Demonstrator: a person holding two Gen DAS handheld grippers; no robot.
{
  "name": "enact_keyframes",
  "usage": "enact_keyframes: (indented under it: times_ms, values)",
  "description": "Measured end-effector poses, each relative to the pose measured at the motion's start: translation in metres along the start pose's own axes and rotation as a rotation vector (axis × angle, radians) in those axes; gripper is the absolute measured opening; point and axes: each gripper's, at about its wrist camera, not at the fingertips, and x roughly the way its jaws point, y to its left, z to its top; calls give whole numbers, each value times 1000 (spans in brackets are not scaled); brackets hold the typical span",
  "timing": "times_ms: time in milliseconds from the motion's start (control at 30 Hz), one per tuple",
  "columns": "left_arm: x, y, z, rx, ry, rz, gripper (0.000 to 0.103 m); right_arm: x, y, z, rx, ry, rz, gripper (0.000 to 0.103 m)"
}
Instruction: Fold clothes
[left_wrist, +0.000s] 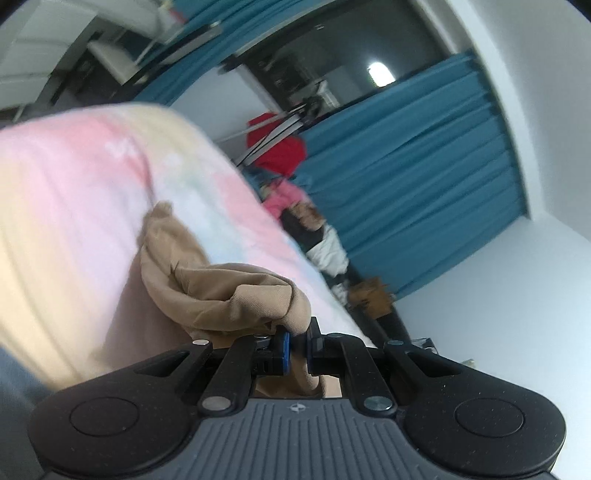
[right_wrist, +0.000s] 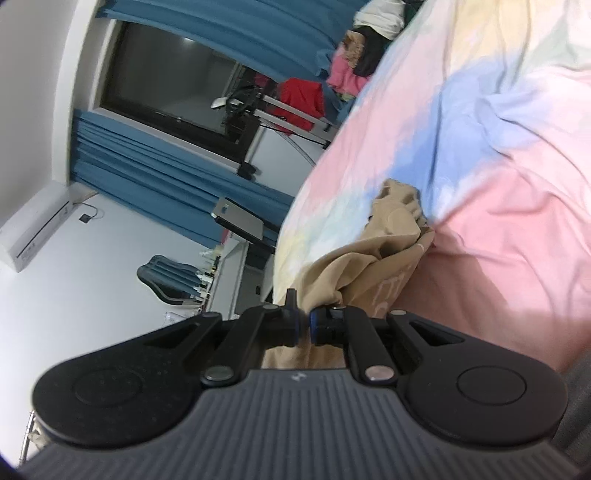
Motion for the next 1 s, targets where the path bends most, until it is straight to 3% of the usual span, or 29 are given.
enact_keyframes:
  times_ms: [267,500,767,1000]
  values:
    - [61,1,50,-23,2,100,11,66,11,33,-1,14,-66,9]
    - [169,28,105,36,38,227,14,164,-5,68,13,56,-184,9]
    - [252,93,102,161,67,332,15,242,-62,76,6,157,-257,9]
    - [270,90,95,310,76,365,15,255,-69,76,-61,190,-273,10]
